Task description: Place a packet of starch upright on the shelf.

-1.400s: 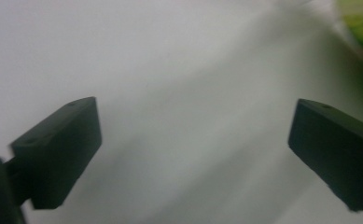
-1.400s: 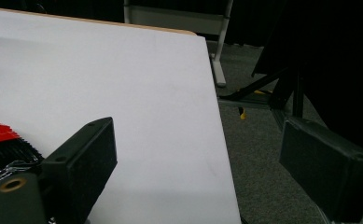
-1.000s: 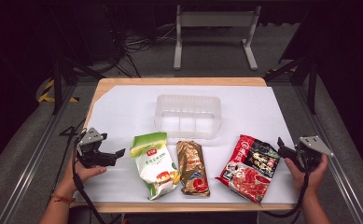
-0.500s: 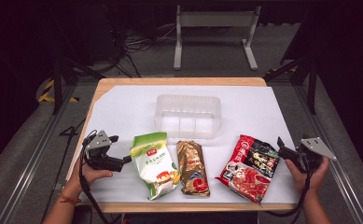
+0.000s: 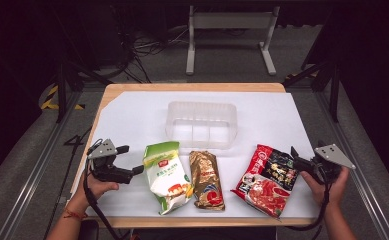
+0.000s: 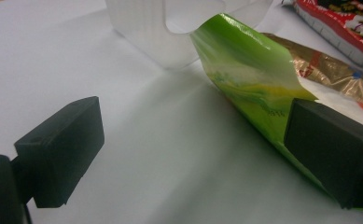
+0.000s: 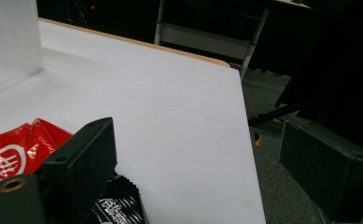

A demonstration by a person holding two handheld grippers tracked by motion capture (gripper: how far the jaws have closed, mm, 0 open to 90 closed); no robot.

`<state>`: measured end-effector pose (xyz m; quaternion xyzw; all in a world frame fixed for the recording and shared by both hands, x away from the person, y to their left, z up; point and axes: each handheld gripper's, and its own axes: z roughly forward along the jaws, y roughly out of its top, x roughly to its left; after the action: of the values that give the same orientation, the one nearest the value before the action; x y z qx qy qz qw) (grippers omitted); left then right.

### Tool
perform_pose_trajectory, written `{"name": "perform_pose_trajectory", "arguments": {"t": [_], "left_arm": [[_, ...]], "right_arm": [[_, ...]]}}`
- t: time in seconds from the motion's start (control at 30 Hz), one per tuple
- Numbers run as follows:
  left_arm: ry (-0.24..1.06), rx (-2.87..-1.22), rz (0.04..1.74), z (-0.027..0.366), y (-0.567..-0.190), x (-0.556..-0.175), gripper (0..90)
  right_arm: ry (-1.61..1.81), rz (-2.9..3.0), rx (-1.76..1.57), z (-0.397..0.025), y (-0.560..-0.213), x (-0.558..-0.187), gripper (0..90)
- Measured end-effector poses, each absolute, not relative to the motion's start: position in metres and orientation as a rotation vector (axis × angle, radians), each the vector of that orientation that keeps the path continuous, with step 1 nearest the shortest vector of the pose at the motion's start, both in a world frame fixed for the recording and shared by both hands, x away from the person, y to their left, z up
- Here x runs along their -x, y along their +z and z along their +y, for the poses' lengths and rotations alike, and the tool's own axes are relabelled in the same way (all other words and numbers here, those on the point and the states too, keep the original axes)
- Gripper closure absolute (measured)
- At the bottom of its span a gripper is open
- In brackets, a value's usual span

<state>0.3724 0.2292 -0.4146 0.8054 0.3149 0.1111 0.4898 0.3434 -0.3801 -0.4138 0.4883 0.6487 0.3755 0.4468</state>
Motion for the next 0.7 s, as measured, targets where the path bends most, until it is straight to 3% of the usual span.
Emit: {"name": "perform_pose_trajectory", "arguments": {"t": [0.33,0.7], "left_arm": [[0.140,-1.955,0.763,0.231,-0.420,-0.367,4.2],[-0.026,-2.033,0.733,0.194,-0.429,-0.376,6.1]], "right_arm": [[0.919,1.672,-1.182,-0.371,-0.402,-0.341,11.7],[0.968,1.811,-1.164,-0.338,-0.387,-0.340,11.7]]}}
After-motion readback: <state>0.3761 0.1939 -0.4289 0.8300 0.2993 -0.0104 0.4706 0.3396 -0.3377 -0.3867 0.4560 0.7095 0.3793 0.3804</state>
